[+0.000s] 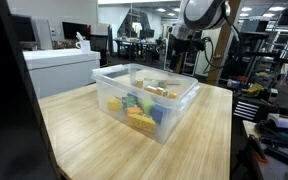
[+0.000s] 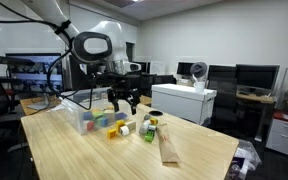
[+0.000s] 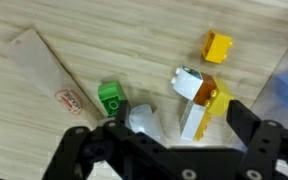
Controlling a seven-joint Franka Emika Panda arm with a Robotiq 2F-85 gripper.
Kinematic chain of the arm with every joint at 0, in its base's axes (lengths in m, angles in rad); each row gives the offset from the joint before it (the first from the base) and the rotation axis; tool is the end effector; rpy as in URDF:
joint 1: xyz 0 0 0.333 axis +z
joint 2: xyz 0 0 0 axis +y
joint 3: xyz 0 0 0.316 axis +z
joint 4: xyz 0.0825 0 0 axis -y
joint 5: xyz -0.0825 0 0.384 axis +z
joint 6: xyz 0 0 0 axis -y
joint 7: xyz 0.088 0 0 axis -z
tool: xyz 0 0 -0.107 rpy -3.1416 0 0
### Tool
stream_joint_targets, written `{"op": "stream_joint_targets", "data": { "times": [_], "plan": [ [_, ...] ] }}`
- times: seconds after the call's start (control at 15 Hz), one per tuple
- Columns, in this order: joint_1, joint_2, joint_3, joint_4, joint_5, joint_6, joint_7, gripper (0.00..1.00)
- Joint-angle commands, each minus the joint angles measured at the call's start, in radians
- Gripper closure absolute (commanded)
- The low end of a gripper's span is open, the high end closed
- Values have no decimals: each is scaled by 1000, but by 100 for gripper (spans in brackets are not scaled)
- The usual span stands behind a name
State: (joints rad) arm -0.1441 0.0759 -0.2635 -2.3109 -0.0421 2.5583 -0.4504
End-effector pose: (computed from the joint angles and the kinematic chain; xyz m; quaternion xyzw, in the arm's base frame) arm 0.4910 -0.2110 0.3296 0.9952 0.0390 0.0694 0.0569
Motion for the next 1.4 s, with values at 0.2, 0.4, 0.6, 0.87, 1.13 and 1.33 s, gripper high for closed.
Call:
{"op": "stream_joint_targets", "data": {
  "times": [0.2, 0.4, 0.6, 0.87, 1.13, 1.33],
  "plan": [
    [-32, 163, 71, 79, 12, -26, 57, 0],
    [-55, 214, 109, 120, 33, -21, 40, 0],
    [-68, 219, 147, 141, 62, -54, 39, 0],
    [-71, 240, 154, 148, 59, -66, 45, 0],
    [-70, 294, 146, 157, 32, -42, 58, 0],
    [-69, 322, 144, 172, 14, -41, 58, 26]
  ]
}}
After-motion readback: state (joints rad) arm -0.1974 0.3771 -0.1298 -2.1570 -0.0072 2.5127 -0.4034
